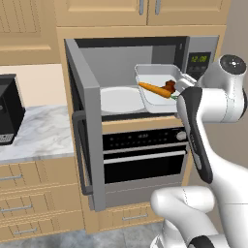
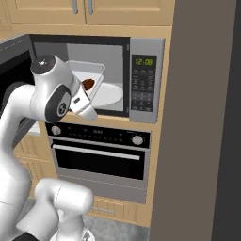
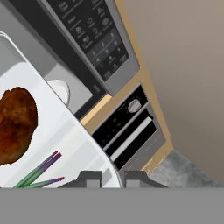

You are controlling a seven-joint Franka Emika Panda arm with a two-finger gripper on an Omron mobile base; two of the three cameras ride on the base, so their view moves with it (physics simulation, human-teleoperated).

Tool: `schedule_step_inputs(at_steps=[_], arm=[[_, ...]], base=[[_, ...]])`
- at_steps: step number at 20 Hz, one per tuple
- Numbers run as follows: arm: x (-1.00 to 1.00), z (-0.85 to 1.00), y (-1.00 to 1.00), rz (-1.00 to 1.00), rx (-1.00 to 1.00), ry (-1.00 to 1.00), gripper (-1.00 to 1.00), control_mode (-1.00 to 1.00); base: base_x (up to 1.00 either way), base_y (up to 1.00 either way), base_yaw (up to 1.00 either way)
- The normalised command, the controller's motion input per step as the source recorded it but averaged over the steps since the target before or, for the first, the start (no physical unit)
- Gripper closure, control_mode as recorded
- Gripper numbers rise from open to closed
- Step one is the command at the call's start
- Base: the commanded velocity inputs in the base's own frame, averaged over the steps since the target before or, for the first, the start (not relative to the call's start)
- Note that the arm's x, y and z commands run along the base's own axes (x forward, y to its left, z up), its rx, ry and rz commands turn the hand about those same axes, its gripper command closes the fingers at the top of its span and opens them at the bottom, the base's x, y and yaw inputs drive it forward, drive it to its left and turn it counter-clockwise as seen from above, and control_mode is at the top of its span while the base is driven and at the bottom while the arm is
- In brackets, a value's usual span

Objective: Place the tupperware containing the chicken drumstick and carrot meal in the microwave. Close the microwave door and press the start button to reheat the meal.

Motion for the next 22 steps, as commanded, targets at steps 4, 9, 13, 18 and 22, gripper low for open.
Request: schedule_step_inputs(at_steps=[4,9,13,18,22], arm=[[0.80,-0.36,0.13,0.00,0.17,0.06,1.00,-1.00],[0.46,-0.42,0.13,0.00,0.05,0.06,1.00,-1.00],[0.00,0.00,0.11,0.00,0.00,0.01,1.00,-1.00],[0.18,-0.20,0.37,0.00,0.00,0.00,1.00,-1.00],[0.35,-0.04,0.30,0.00,0.00,0.01,1.00,-1.00]], base=[[0.00,0.00,0.00],[0.00,0.00,0.00],[0.00,0.00,0.00],[0.00,0.00,0.00],[0.00,0.00,0.00]])
